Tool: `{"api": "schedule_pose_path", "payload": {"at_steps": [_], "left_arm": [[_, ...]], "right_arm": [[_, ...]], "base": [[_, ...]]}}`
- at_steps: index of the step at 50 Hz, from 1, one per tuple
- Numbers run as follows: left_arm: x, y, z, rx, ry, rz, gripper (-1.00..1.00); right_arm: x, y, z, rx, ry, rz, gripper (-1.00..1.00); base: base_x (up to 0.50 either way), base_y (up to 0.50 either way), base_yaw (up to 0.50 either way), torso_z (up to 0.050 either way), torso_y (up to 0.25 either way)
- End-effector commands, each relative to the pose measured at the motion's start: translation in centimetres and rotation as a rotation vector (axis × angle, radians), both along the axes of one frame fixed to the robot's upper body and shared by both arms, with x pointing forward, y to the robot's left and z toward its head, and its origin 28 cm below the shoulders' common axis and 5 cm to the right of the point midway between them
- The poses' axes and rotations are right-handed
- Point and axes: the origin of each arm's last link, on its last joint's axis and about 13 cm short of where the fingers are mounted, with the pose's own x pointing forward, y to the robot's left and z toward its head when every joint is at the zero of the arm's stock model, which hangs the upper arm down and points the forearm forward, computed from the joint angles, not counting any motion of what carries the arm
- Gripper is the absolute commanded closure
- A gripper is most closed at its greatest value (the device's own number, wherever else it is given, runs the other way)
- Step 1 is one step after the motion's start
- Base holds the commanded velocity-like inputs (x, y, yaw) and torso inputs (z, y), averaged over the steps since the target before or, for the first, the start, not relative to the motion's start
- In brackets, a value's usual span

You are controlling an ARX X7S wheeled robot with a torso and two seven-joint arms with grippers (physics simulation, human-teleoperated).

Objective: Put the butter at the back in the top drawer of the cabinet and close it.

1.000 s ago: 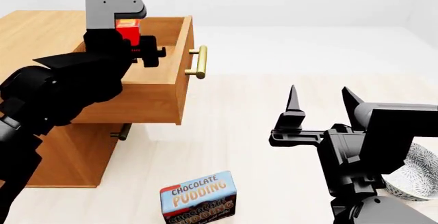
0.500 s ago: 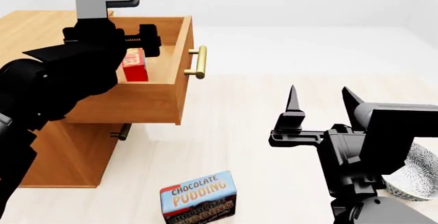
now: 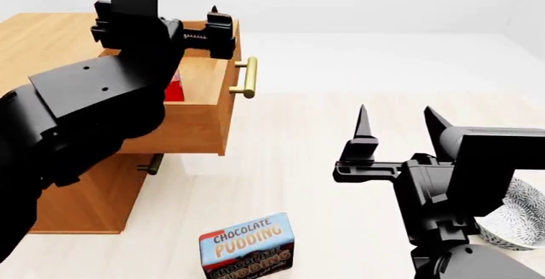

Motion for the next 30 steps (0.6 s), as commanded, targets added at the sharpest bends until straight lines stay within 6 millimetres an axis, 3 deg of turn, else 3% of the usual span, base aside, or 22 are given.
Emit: {"api": "schedule_pose_path", "payload": {"at_steps": [1,11,30], "left_arm": [[-2.9,-3.4,0.2,0.053,-0.139,-0.140,-1.00],[-4.5,-7.7,-0.7,0.105,-0.196,-0.228,-1.00],[-5.8,-13.5,-7.3,0.177,-0.131,-0.403,-1.00]], "right_arm": [[-0.1,0.2,0.0,-0.002,0.001,0.011,-1.00],[-0.4,0.2,0.1,-0.007,-0.003,0.019,-1.00],[-0.9,-0.6,0.0,-0.006,-0.011,0.014,-1.00]], "base": [[0.00,0.00,0.00,0.000,0.000],[0.00,0.00,0.00,0.000,0.000],[0.00,0.00,0.00,0.000,0.000]]}}
